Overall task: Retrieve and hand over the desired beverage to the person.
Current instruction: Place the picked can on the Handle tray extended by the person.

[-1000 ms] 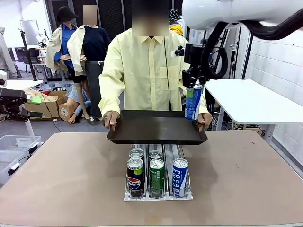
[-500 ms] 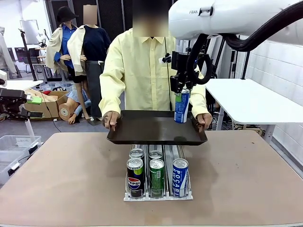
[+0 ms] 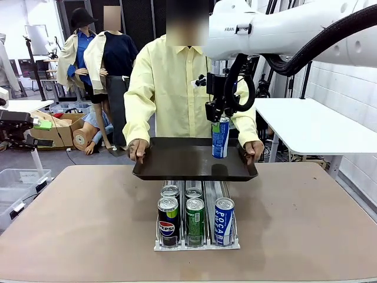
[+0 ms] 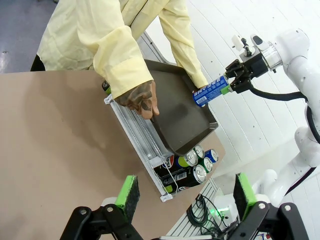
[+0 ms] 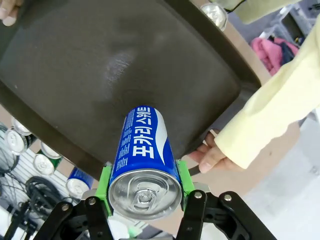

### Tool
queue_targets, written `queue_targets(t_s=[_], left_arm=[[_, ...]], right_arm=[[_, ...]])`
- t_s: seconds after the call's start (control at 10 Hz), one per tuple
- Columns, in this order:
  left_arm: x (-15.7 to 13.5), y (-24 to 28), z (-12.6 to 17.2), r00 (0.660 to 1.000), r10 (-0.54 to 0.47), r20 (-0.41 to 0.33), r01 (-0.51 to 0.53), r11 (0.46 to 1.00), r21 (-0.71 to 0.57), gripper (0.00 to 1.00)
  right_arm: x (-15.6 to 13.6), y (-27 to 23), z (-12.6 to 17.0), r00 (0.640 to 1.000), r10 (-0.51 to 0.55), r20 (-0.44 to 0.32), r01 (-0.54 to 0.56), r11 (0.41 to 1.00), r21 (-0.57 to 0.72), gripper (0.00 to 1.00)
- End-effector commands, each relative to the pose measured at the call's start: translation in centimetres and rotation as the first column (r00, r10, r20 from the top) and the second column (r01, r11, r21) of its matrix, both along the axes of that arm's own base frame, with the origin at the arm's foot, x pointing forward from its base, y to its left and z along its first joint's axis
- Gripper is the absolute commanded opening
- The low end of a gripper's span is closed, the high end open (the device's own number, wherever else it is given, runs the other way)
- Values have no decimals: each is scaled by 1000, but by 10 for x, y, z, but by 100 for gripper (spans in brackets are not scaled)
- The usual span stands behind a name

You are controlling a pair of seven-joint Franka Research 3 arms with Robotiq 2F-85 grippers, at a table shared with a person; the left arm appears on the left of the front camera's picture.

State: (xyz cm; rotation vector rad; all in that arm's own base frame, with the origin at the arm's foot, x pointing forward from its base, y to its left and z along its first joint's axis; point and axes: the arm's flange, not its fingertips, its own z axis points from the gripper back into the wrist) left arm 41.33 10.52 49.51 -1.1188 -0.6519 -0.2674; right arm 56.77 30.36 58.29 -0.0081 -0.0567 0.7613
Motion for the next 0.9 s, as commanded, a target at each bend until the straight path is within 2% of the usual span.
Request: queue_targets(t_s=[0.0, 0.8], left_arm=[[-1, 1, 2, 1000, -1, 4, 1, 1000, -16, 100], [-1, 1, 2, 1000, -1, 4, 1, 1000, -16, 100]], right_arm=[[9, 9, 7, 1000, -8, 15, 8, 1000, -25, 9], [17, 16, -18, 999, 18, -48, -19, 1000, -11, 9]])
